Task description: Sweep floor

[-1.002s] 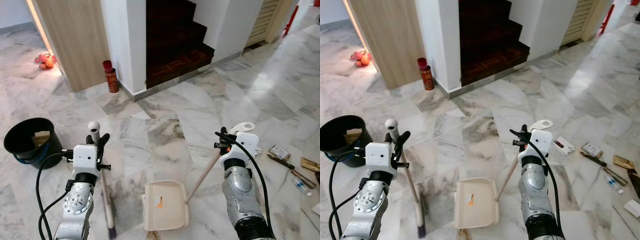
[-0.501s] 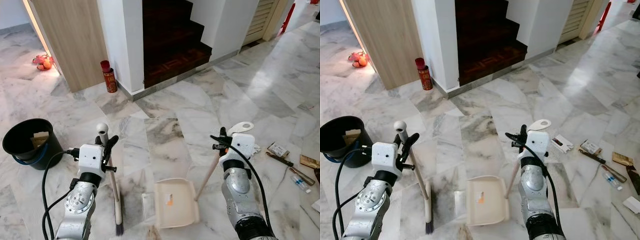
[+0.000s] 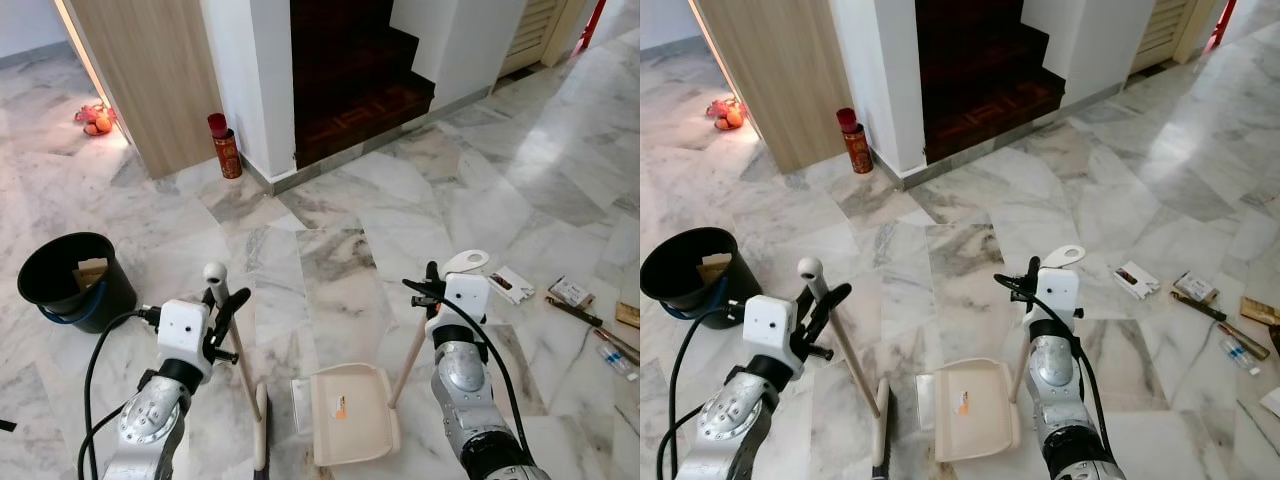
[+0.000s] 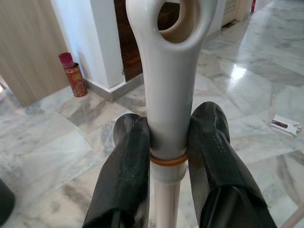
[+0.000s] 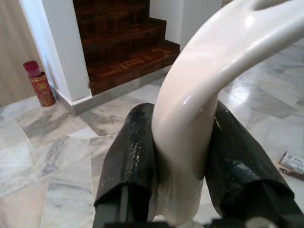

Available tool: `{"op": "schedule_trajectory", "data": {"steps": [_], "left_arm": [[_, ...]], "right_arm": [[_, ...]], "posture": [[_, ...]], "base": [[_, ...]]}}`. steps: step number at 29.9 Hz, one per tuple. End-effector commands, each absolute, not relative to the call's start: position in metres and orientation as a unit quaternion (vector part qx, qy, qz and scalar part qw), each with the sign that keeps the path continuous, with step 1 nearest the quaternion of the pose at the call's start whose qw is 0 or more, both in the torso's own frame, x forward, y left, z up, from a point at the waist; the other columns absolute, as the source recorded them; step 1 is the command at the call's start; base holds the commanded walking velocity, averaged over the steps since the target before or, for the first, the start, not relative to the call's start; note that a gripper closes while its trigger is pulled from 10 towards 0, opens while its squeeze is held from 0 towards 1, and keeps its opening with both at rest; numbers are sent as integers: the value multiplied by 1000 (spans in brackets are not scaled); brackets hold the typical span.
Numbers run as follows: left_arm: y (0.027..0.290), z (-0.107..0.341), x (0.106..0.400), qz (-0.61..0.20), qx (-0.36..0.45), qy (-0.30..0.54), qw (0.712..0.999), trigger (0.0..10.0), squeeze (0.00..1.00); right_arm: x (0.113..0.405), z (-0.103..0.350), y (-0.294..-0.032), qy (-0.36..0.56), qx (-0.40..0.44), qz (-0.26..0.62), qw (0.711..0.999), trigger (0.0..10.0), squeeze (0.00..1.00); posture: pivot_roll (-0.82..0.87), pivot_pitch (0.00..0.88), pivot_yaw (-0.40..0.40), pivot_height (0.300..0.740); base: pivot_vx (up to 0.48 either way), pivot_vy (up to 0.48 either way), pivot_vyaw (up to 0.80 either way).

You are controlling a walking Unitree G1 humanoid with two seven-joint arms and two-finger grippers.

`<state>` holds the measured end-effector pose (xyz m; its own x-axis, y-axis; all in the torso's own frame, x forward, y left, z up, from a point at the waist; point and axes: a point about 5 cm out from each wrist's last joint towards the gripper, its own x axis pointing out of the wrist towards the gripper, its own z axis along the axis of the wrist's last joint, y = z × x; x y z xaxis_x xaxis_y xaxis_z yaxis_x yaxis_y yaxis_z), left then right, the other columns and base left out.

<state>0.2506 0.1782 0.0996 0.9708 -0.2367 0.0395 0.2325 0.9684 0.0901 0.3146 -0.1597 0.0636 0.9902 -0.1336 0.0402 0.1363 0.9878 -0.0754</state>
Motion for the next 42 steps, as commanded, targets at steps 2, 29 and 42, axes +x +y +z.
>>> {"op": "schedule_trajectory", "data": {"steps": [2,29,42], "left_arm": [[181,108,246,-120,45,-34,991,10000,0],[188,127,239,-144,58,-28,987,10000,0],[198,127,239,-141,81,-11,987,10000,0]], "right_arm": [[318,72,-156,-45,-43,-66,996,10000,0],[300,39,-146,-4,-138,-63,988,10000,0],[302,43,-151,-15,-115,-92,989,10000,0]], "posture": [[179,142,34,740],[227,154,56,740],[230,158,55,740]], "base": [[0,0,0],[0,0,0],[0,0,0]]}}
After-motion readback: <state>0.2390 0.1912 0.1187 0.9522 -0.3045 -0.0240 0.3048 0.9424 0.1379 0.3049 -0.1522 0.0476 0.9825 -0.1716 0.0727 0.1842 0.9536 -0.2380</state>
